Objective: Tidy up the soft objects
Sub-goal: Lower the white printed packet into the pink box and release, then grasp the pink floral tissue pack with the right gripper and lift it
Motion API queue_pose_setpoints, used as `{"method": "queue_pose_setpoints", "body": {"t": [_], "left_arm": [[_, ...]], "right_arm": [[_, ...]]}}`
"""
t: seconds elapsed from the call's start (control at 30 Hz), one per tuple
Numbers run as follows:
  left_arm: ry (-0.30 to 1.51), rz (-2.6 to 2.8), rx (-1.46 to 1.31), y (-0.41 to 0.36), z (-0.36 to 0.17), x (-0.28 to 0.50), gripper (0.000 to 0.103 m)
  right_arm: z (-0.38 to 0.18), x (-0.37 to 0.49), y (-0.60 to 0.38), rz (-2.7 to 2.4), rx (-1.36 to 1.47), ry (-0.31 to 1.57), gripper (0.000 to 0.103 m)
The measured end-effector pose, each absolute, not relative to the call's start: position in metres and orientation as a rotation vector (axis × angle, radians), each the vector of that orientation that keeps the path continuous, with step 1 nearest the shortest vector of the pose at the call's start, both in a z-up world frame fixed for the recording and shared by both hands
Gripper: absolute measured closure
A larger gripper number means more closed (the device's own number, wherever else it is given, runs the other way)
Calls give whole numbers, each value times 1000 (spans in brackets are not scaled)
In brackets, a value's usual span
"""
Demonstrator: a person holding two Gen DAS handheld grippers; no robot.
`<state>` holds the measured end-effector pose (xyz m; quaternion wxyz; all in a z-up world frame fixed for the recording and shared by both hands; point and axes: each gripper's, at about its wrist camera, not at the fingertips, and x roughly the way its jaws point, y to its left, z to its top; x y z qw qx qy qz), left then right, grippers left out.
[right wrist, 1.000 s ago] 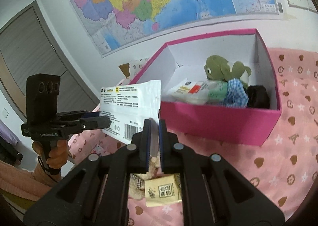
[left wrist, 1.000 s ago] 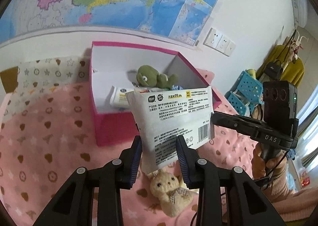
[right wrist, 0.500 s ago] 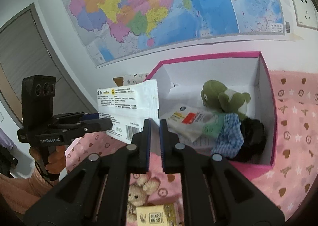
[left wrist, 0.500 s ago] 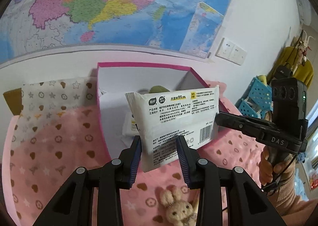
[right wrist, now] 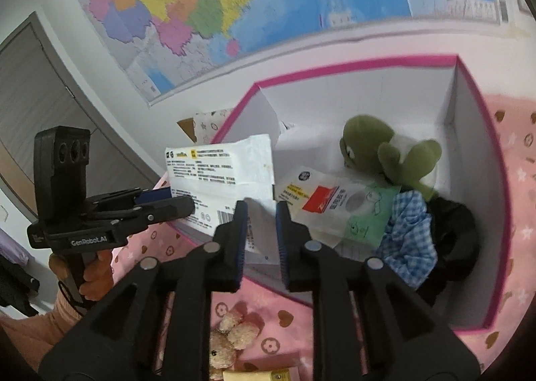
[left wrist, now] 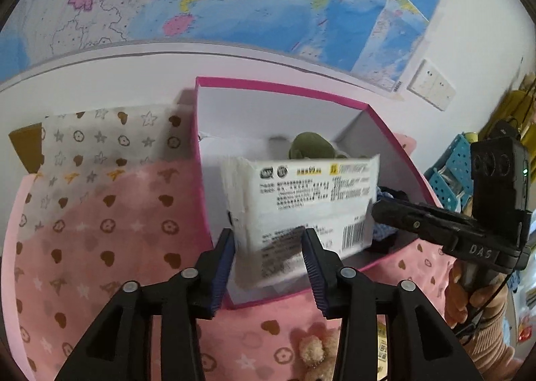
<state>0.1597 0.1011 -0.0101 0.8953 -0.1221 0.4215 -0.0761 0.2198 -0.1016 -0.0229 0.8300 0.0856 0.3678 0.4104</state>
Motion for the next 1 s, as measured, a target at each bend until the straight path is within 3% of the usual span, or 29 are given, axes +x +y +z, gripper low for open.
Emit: {"method": "queue_pose_setpoints", "body": {"t": [0.07, 0.23, 0.53, 1.0], "left_arm": [[865, -142, -248, 101, -8, 159, 62], [812, -86, -196, 98, 3, 149, 61], [729, -107, -186, 113, 18, 88, 53], [833, -73, -291, 134, -38, 14, 52]], "right_arm": [[-28, 224, -99, 852, 184, 798, 69], [-36, 227, -105, 793, 192, 810, 64], [-22, 185, -118, 871, 155, 740, 61], [-27, 92, -85, 1181, 66, 747, 60]]}}
